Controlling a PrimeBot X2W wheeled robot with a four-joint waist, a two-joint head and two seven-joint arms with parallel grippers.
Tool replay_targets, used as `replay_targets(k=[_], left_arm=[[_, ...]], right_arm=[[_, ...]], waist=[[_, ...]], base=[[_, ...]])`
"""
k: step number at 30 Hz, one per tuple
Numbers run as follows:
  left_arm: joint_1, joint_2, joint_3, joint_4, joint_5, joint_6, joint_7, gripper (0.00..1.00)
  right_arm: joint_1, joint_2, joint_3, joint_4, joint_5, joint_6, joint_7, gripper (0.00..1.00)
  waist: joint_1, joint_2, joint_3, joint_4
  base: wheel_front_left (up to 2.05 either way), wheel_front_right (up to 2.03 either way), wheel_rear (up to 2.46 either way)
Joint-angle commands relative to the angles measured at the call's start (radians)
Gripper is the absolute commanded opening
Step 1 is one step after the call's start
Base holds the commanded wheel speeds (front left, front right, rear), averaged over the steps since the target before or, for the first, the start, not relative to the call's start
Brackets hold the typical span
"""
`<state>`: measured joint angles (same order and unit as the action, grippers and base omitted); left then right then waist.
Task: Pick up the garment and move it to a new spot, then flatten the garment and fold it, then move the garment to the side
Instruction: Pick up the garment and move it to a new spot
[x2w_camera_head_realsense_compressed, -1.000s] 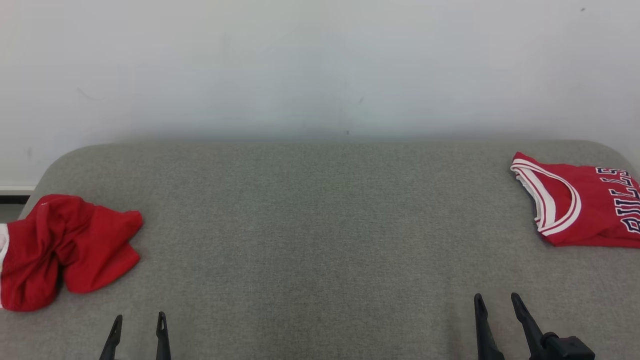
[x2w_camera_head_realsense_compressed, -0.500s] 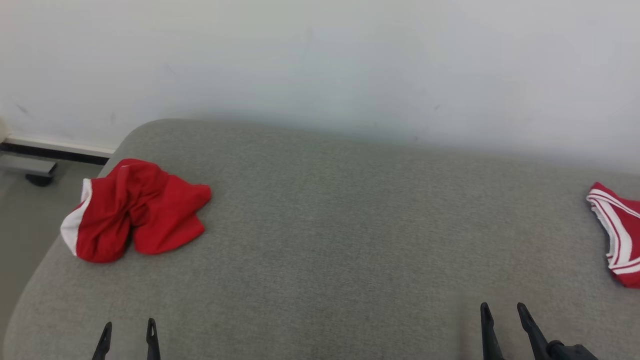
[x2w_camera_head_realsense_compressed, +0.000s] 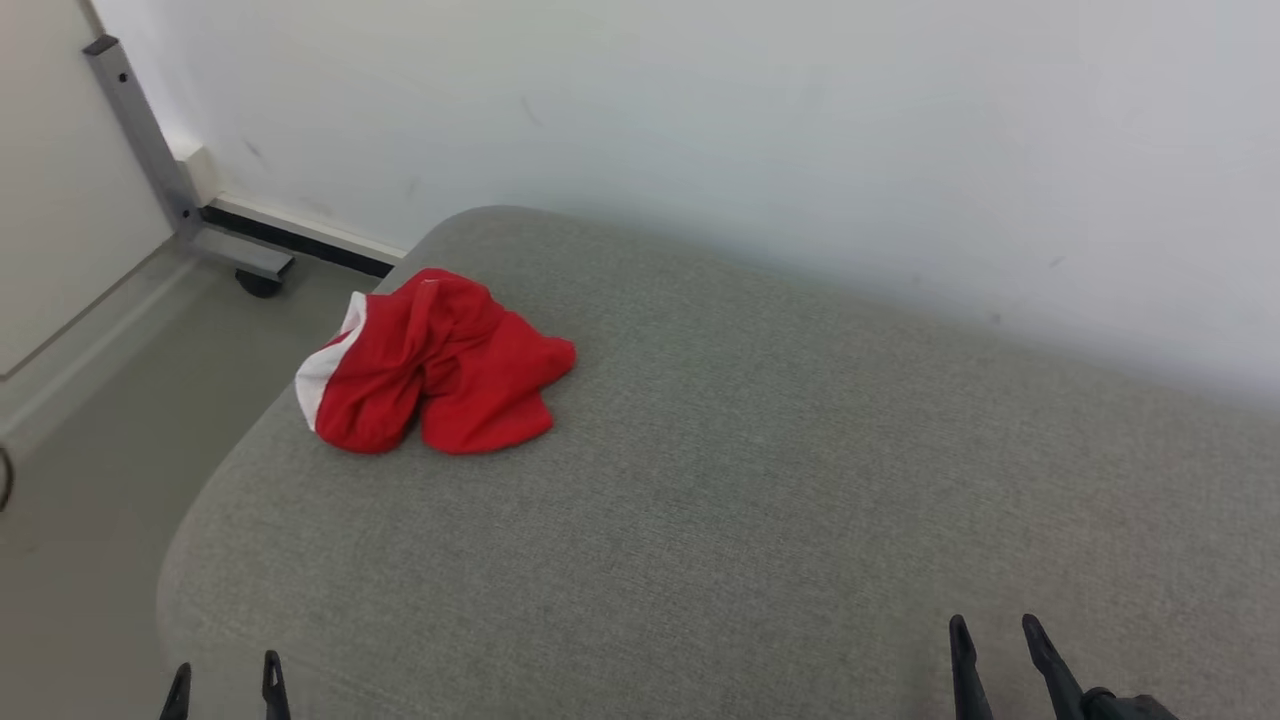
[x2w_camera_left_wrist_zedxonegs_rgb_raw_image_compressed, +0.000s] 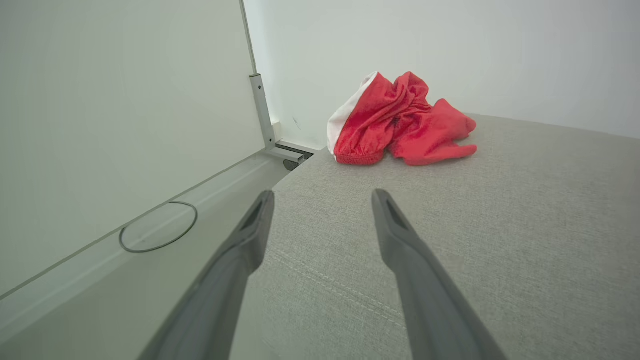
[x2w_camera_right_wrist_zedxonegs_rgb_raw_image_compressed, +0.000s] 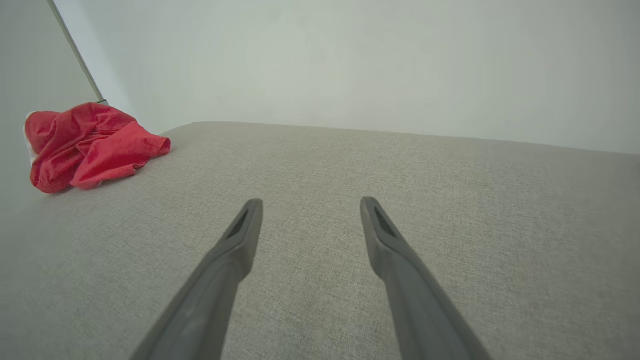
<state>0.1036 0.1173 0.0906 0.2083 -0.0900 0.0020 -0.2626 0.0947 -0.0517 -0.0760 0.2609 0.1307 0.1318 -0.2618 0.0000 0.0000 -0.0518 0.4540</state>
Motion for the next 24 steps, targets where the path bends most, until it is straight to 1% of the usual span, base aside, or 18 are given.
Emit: replay_targets(k=[1, 9, 16, 21, 22, 24], left_arm=[[0.016, 0.002, 0.004, -0.006, -0.002, 0.007, -0.003, 1.00], [0.029, -0.006, 0.015, -0.027, -0.017, 0.023, -0.003, 1.00], [0.005, -0.002, 0.022, -0.020, -0.026, 0.023, -0.003, 1.00], [-0.056, 0.000, 0.045, -0.025, -0.063, 0.018, -0.003, 1.00], [-0.056, 0.000, 0.045, -0.025, -0.063, 0.018, -0.003, 1.00], [-0.097, 0.010, 0.055, -0.023, -0.073, 0.012, -0.003, 1.00]], right_arm=[[-0.007, 0.003, 0.005, 0.002, -0.001, -0.003, -0.004, 1.00], [-0.029, 0.003, 0.018, 0.012, -0.019, -0.003, -0.004, 1.00], [-0.012, 0.003, 0.005, 0.005, -0.017, -0.003, -0.004, 1.00], [-0.039, 0.003, 0.010, -0.007, -0.034, -0.003, -0.004, 1.00], [-0.039, 0.003, 0.010, -0.007, -0.034, -0.003, -0.004, 1.00], [-0.053, 0.002, 0.006, -0.012, -0.045, -0.003, -0.004, 1.00]], waist=[[0.0000, 0.0000, 0.005, 0.033], [0.0000, 0.0000, 0.018, 0.037], [0.0000, 0.0000, 0.020, 0.029], [0.0000, 0.0000, 0.059, -0.022], [0.0000, 0.0000, 0.059, -0.022], [0.0000, 0.0000, 0.081, -0.053]], base=[[0.00, 0.00, 0.00], [0.00, 0.00, 0.00], [0.00, 0.00, 0.00], [0.00, 0.00, 0.00], [0.00, 0.00, 0.00], [0.00, 0.00, 0.00]])
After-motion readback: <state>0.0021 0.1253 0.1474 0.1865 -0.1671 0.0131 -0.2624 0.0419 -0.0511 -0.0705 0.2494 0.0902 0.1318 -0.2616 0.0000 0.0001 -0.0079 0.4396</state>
